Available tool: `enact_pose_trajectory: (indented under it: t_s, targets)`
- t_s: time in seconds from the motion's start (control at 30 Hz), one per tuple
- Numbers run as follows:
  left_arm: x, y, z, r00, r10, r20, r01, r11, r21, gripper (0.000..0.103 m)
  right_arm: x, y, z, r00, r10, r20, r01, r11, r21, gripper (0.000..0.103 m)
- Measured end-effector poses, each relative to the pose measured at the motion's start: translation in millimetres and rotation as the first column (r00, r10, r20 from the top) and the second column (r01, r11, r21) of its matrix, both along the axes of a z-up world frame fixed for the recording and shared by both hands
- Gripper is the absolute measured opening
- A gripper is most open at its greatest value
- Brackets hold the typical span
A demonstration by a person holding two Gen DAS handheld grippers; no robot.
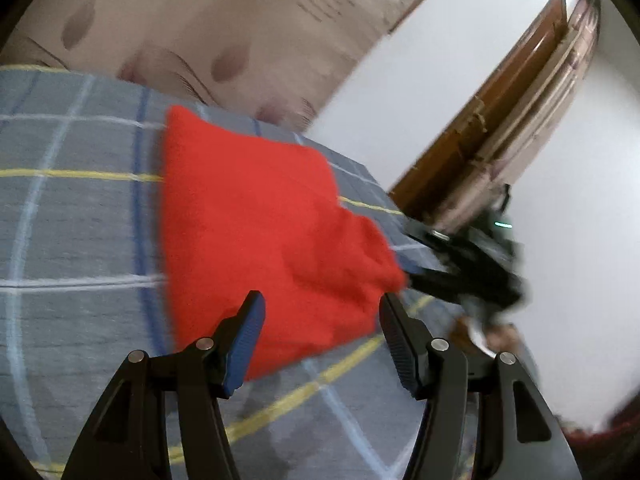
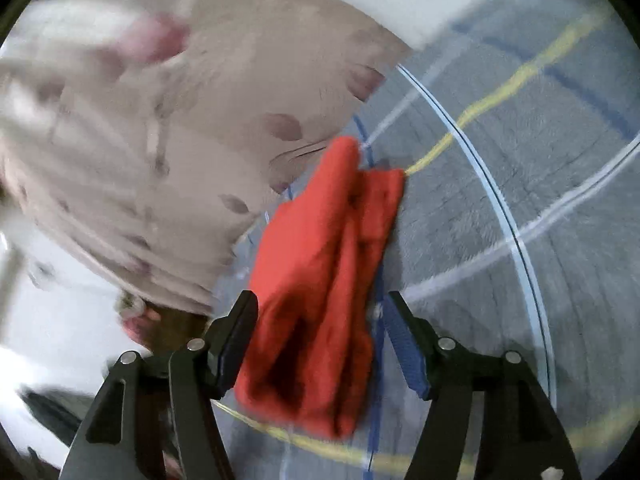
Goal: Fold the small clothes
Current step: 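Fold the lifted edge over with the left gripper while the right gripper holds the sweater, then press the folded red bundle flat with both open grippers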
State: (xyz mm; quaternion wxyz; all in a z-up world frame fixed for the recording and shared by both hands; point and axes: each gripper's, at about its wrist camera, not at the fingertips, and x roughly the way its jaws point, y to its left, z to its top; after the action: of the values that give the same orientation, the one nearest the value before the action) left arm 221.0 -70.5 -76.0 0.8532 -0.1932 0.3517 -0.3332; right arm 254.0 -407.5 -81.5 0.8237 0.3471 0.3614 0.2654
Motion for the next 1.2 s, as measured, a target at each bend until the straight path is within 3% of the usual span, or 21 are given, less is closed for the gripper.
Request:
enact_pose_trajectory:
  t_s: [0.07, 0.17, 0.27, 0.3, 0.33, 0.43, 0.57, 0.63, 0.77, 0.83, 0.87, 0.9, 1.0, 1.1, 1.13, 1.17, 1.2]
  targets:
    - [-0.3, 6.9, -2.8, 1.0, 0.023, 0.01, -0.023, 1.0, 0.007, 0.06, -17.9, 20.0, 18.8, 0.998, 0.018, 0.057, -0.013, 0.997, -0.079, 0.063]
    - [3.5, 8.9, -12.5, 0.999, 0.044, -0.013, -0.044, 0.999, -0.004, 0.06, -20.6, 50.8, 25.3, 0.994, 0.093, 0.065, -0.081, 0.983, -0.165, 0.061]
    - [1.4, 12.4, -14.0, 0.998, 0.053, -0.021, -0.053, 0.999, -0.012, 0.06, -11.9, 72.0, 10.2, 0.991, 0.135, -0.005, -0.132, 0.967, -0.219, 0.009]
    - [-1.5, 12.1, -10.7, 0.999, 0.052, -0.012, -0.052, 0.999, -0.01, 0.06, -10.3, 71.7, 2.7, 0.992, 0.117, -0.042, -0.123, 0.97, -0.209, 0.007]
    - [-3.2, 12.3, -8.4, 0.999, 0.051, 0.0, -0.051, 0.999, -0.005, 0.06, -11.7, 67.0, -6.5, 0.993, 0.094, -0.077, -0.107, 0.977, -0.184, 0.006]
    - [-6.9, 16.0, 0.5, 0.998, 0.042, 0.039, -0.042, 0.999, 0.006, 0.063, -27.0, 40.8, -38.5, 0.983, 0.054, -0.177, -0.053, 0.999, 0.007, 0.005]
    - [-0.6, 17.2, -0.7, 0.998, 0.05, 0.036, -0.051, 0.999, 0.01, 0.066, -33.3, 16.1, -68.3, 0.967, 0.06, -0.248, -0.012, 0.981, 0.193, 0.004]
    - [5.9, 16.4, -4.8, 0.998, 0.056, 0.012, -0.056, 0.998, -0.005, 0.066, -30.5, 15.8, -66.4, 0.966, 0.067, -0.25, -0.022, 0.984, 0.177, 0.005]
    - [14.2, 11.3, -15.8, 0.998, 0.055, -0.024, -0.055, 0.998, -0.001, 0.066, -30.5, 25.6, -36.5, 0.978, 0.045, -0.203, -0.046, 0.999, -0.002, 0.016]
    - [13.3, 12.3, -16.9, 0.998, 0.054, -0.023, -0.055, 0.998, -0.013, 0.066, -28.4, 25.3, -13.2, 0.989, 0.015, -0.15, -0.028, 0.996, -0.085, 0.035]
    - [13.3, 12.9, -17.4, 0.998, 0.054, -0.025, -0.055, 0.998, -0.018, 0.066, -24.6, 25.2, 0.6, 0.994, -0.004, -0.111, -0.011, 0.991, -0.134, 0.055]
    - [13.2, 13.4, -18.8, 0.998, 0.056, -0.028, -0.056, 0.998, -0.022, 0.066, -20.4, 26.8, 11.0, 0.997, -0.011, -0.079, -0.002, 0.987, -0.162, 0.068]
    - [11.9, 14.4, -20.9, 0.997, 0.063, -0.034, -0.064, 0.997, -0.033, 0.066, 9.6, 35.5, 33.1, 1.0, -0.008, -0.022, 0.003, 0.976, -0.216, 0.068]
    - [9.8, 14.6, -20.5, 0.997, 0.069, -0.033, -0.07, 0.997, -0.032, 0.066, 50.0, 49.8, 36.9, 0.999, -0.031, -0.042, 0.018, 0.959, -0.282, 0.068]
    - [9.7, 14.9, -20.5, 0.997, 0.07, -0.033, -0.071, 0.997, -0.032, 0.066, 61.1, 54.1, 33.3, 0.997, -0.038, -0.065, 0.017, 0.951, -0.307, 0.066]
    - [9.6, 15.3, -20.8, 0.997, 0.071, -0.034, -0.072, 0.997, -0.034, 0.066, 71.3, 59.0, 26.3, 0.995, -0.036, -0.095, 0.004, 0.949, -0.315, 0.047]
    - [9.7, 16.4, -21.1, 0.997, 0.074, -0.036, -0.075, 0.996, -0.039, 0.066, 75.2, 62.9, 21.4, 0.993, -0.027, -0.113, -0.009, 0.951, -0.309, 0.01]
